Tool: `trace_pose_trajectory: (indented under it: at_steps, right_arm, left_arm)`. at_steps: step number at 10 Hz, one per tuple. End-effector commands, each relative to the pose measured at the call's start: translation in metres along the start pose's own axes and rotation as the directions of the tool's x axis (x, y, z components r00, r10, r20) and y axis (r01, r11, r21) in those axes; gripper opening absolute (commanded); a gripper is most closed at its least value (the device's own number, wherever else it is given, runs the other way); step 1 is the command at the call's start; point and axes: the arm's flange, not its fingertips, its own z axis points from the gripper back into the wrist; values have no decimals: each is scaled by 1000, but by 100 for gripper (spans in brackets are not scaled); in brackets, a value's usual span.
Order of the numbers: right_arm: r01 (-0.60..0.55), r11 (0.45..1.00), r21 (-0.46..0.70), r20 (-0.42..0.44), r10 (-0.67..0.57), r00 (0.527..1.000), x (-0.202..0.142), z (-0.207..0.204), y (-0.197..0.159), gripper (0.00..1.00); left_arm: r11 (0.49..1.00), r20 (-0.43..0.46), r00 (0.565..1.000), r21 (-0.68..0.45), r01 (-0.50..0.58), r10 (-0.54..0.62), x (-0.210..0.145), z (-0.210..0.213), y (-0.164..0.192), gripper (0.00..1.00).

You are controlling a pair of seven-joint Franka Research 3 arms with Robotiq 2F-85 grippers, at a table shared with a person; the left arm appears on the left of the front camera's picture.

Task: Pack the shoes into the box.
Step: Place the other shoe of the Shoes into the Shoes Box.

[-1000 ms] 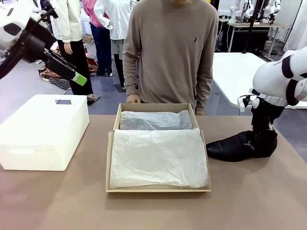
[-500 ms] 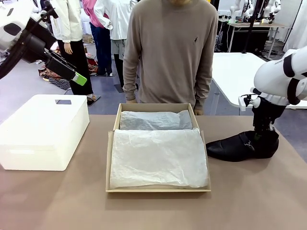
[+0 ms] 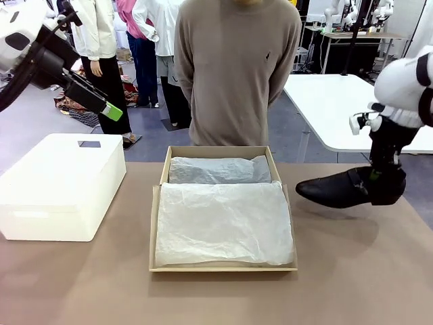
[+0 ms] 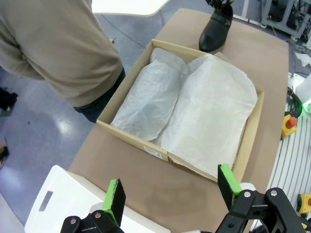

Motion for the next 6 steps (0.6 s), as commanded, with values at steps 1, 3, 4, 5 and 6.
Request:
trace_pose_trajectory:
  at_steps: [1,3,4,5,6]
  right_arm:
    - [71,997,25,-11,-70,997,13,35,-9,0]
    - [194,981,31,-24,-193,981,28,65,-15,0]
    - [288,958,-3,-43,-288,957,39,82,-15,0]
    - [370,929,-18,-51,-370,928,49,95,-14,0]
    - [418,908,-32,-54,-419,906,57,103,-13,0]
  left_arm:
    - [1000,11,1000,-16,3,-2,0,0,0,100]
    - [1000,11,1000,-16,3,-2,0,0,0,100]
    - [1000,11,1000,-16,3,-2,0,0,0,100]
    - [1000,11,1000,-16,3,-2,0,0,0,100]
    - [1000,11,1000,-16,3,-2,0,0,0,100]
